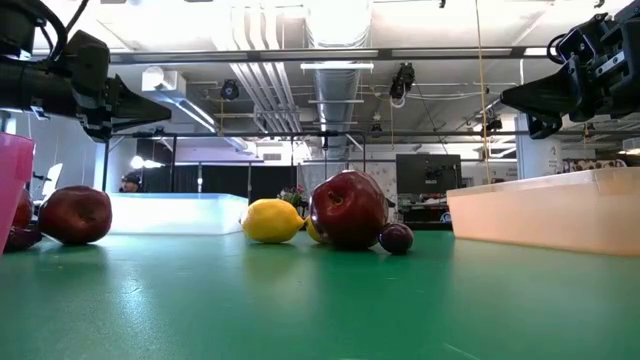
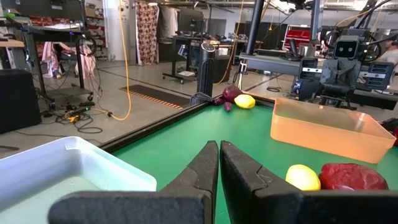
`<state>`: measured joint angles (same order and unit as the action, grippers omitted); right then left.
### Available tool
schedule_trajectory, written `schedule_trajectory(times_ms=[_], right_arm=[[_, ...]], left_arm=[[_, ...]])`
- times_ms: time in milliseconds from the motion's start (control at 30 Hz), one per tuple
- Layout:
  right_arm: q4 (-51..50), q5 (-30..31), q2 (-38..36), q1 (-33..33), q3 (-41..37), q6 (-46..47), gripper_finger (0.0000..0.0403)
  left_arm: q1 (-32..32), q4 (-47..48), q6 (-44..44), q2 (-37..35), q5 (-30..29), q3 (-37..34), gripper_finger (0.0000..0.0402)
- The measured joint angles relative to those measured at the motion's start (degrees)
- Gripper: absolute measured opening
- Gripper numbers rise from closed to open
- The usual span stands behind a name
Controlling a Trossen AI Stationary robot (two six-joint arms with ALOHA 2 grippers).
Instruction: Sort produce into baskets
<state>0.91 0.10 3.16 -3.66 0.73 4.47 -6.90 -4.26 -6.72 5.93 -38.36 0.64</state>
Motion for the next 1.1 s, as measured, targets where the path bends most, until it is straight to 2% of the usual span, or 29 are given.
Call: schedule_trajectory(times_ms=[533,600,733,800,867,1000,1100], right_arm=[[0.66,0.48,0.02,0.0,-0.01,-0.27,0.0018],[4.82,2.37,0.02,-0.07,-0.01,1.68,0.0018],[14.14,2.73,-0.02,0.0,-0.01,20.76,0.0018],[17.04,2.95,0.01,0.0,-0.01,25.2,0.0018],[20.5,3.21,0.0,0.0,-0.01,25.45,0.0018],[26.74,9.26,0.42,0.28,-0.01,21.78,0.0018],[27.03,8.66,4.68,2.96,-0.01,19.53,0.0018]], left_arm=[[0.0,0.0,0.0,0.0,0.0,0.0,0.0001],[0.0,-0.01,0.0,0.0,0.01,-0.02,0.0001],[0.0,-0.01,0.0,0.0,-0.01,0.0,0.0001],[-0.01,-0.01,0.0,0.0,-0.01,-0.01,0.0001],[-0.02,0.0,0.0,0.0,0.0,-0.01,0.0001],[-0.01,-0.01,0.0,-0.01,0.0,-0.02,0.0001],[0.0,-0.01,0.0,0.0,0.0,0.0,0.0001]])
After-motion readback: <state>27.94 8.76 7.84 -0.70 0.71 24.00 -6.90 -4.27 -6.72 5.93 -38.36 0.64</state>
